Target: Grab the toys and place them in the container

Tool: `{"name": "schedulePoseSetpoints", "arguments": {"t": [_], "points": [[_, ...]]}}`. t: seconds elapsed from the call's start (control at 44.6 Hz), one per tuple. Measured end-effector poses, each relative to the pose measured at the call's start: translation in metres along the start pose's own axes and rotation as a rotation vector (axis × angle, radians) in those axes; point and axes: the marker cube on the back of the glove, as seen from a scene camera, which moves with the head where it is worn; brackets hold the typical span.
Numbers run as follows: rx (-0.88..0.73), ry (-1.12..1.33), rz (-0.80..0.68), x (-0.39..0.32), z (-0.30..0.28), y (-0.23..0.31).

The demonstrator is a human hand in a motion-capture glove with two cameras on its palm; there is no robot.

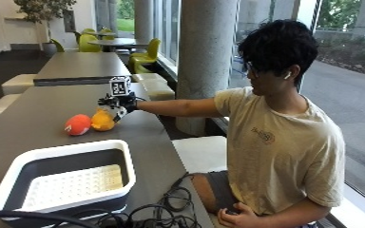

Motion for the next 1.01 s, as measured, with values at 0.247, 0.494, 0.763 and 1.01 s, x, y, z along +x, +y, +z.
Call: {"name": "schedulePoseSetpoints", "arguments": {"t": [0.247,0.494,0.763,1.01], "points": [[-0.117,-0.036,0.155,0.011,0.033,-0.061],[-0.176,-0.219,0.205,0.009,0.065,-0.084],[0.019,-0.222,0.131,0.003,0.037,-0.066],[0.184,-0.236,-0.042,-0.038,-0.042,-0.027]]}}
